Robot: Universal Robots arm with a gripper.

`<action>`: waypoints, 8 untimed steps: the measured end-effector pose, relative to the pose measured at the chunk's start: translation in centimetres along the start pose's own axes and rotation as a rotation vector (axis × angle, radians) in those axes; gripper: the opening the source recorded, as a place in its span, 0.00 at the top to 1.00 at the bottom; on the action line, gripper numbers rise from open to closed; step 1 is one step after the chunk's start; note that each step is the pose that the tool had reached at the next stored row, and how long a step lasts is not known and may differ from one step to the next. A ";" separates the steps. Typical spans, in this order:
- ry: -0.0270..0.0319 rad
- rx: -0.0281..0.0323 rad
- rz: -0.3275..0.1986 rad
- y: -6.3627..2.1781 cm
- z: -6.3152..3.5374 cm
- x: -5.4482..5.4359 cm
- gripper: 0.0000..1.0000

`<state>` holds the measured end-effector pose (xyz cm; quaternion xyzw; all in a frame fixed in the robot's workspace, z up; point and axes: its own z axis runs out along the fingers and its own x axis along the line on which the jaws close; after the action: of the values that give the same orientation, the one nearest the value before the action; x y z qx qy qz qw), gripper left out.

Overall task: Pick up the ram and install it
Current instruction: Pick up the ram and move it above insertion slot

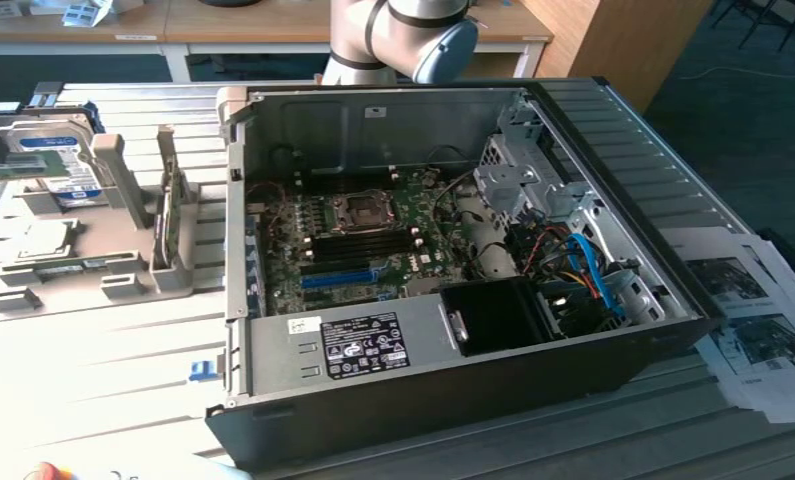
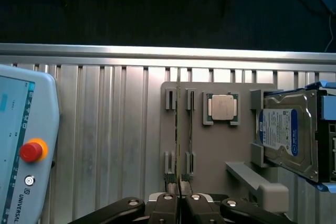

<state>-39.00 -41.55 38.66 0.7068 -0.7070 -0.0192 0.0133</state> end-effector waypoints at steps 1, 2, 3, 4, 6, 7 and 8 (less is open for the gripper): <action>0.0001 0.0000 0.000 -0.13 -0.01 0.0 0.88; 0.0000 0.0001 0.000 -0.28 -0.01 0.0 0.88; 0.0000 0.0000 0.000 -0.42 -0.02 0.0 0.88; 0.0000 0.0000 0.000 -0.59 -0.03 0.0 0.88; 0.0001 -0.0002 0.000 -0.91 -0.04 0.0 0.88; 0.0001 -0.0002 0.000 -1.08 -0.05 0.0 0.88; 0.0000 -0.0002 0.000 -1.25 -0.05 0.0 0.88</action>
<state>-37.75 -41.55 38.65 0.7068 -0.7070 -0.0192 0.0134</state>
